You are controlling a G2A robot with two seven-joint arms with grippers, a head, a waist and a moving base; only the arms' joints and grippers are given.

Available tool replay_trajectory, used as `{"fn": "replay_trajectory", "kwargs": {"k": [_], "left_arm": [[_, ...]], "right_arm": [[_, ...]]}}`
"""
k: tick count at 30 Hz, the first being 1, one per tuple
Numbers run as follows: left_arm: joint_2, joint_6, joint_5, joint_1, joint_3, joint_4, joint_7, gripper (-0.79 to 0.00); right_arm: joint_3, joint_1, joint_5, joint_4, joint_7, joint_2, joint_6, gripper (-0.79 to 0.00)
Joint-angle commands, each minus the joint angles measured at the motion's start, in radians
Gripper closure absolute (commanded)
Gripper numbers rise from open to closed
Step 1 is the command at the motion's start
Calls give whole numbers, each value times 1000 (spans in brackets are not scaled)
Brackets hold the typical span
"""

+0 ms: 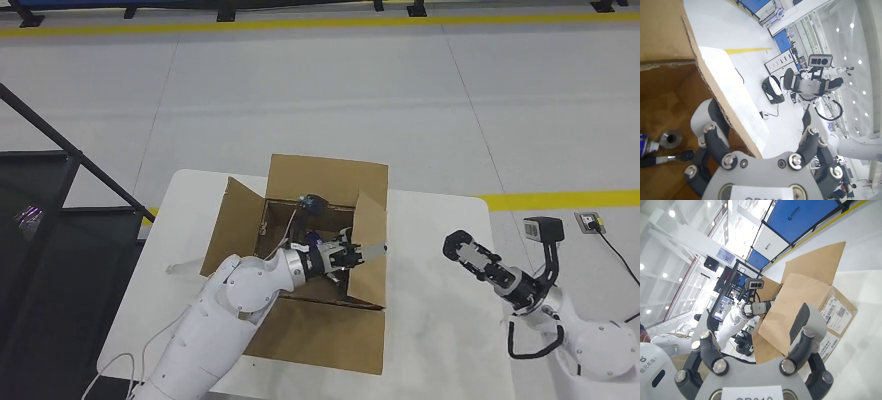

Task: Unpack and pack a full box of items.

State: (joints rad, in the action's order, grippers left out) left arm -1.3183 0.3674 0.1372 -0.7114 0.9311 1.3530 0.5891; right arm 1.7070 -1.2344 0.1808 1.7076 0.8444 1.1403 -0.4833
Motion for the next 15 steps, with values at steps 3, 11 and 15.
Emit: {"fn": "replay_trajectory", "kwargs": {"k": [3, 11, 15], "left_arm": [[-29, -4, 17, 44, -76, -34, -56, -785], [-118, -24, 4, 171, -249, -211, -106, -785], [-160, -22, -13, 217, -303, -298, -108, -785]], "right_arm": [[67, -57, 30, 7, -36, -6, -28, -785], [195, -182, 116, -16, -89, -14, -89, -785], [211, -197, 134, -32, -98, -15, -75, -785]]}}
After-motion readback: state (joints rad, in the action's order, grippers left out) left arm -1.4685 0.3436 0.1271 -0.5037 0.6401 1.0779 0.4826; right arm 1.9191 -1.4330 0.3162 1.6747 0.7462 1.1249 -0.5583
